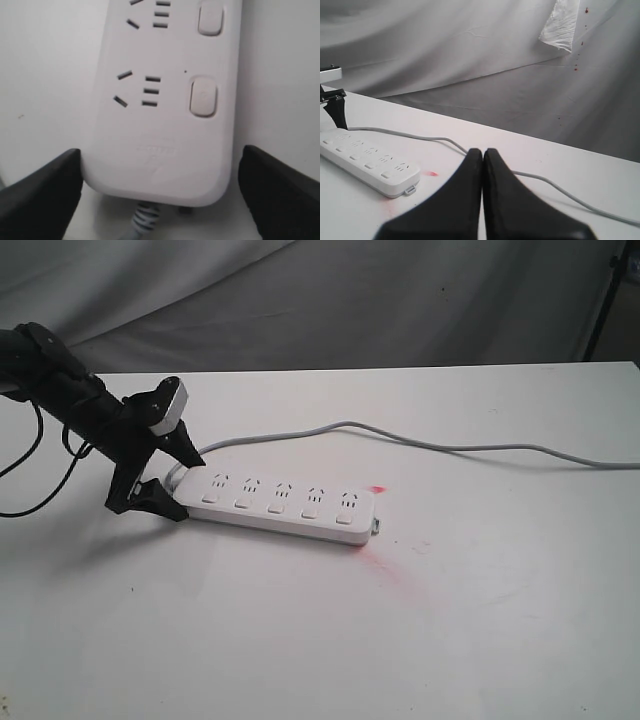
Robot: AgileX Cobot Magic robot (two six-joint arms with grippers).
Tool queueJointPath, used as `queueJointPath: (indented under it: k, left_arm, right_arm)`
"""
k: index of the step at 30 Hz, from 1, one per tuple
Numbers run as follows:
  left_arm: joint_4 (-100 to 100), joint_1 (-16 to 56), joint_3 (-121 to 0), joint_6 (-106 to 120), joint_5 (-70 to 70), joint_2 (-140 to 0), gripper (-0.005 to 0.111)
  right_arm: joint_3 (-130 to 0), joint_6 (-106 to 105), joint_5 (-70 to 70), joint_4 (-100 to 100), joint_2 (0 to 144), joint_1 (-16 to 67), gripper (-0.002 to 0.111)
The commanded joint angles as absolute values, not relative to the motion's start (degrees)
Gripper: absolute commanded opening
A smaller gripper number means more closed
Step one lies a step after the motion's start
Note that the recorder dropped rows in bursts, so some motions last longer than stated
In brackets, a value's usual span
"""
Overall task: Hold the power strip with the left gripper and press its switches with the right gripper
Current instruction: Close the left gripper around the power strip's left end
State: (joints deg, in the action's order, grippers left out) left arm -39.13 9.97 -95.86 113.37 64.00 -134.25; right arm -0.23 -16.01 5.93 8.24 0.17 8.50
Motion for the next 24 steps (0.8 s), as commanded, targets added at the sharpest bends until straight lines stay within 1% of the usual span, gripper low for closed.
queueJointPath:
  k: [1,15,21,24]
  left_arm:
    - [-39.2,10.3,-96.3,112.3,66.0,-134.3,0.079]
    - [-39.2,10.3,-96.3,106.3,66.2,-134.3,0.078]
    - [-39.2,10.3,-96.3,105.4,66.2,-134.3,0.071]
    - [-39.2,10.3,-96.3,105.4,66.2,-134.3,0.069]
  right_arm:
    - [0.0,-15.7,5.4,8.1,0.0,8.1,0.000]
    - [0.0,-15.7,5.4,8.1,0.0,8.1,0.000]
    - [0.0,-15.7,5.4,8.1,0.0,8.1,0.000]
    - [0.0,-15.7,5.4,8.1,0.0,8.1,0.000]
